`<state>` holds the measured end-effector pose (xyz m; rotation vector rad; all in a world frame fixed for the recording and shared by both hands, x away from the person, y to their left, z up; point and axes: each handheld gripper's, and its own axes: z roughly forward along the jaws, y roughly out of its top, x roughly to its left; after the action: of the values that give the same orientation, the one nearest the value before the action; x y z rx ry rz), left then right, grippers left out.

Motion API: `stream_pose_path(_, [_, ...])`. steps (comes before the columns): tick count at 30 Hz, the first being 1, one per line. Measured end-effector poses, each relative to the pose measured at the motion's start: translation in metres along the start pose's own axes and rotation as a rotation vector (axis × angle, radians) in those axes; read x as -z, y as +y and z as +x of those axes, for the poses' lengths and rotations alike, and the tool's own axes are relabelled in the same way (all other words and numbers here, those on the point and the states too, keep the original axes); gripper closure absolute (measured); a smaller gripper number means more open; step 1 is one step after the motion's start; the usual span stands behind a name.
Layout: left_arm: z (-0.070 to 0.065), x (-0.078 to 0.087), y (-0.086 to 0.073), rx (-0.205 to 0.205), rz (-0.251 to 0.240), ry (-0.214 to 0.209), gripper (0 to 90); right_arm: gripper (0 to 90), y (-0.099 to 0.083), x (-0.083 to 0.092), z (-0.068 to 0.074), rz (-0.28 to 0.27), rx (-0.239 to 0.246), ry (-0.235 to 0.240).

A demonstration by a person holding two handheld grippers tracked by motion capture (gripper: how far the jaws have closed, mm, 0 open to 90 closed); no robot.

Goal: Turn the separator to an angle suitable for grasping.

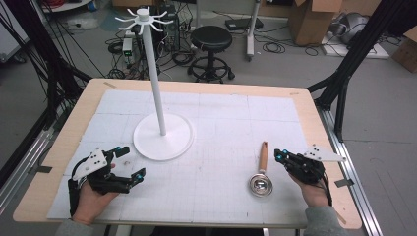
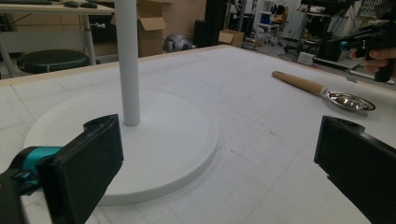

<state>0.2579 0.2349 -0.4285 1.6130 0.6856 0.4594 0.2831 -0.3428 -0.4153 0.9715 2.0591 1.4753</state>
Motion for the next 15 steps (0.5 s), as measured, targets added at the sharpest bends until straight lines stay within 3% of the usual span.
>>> stream_pose_path(5, [0.0,0.001,0.0,-0.005,0.01,-0.003,1.8,90.0,-0.001,-0.006,-0.006,0.033,-0.005,0.001])
stream_pose_path(15, [-0.001,0.001,-0.001,-0.004,0.023,-0.007,1.8,90.0,-0.007,-0.012,-0.017,0.08,-0.025,-0.041])
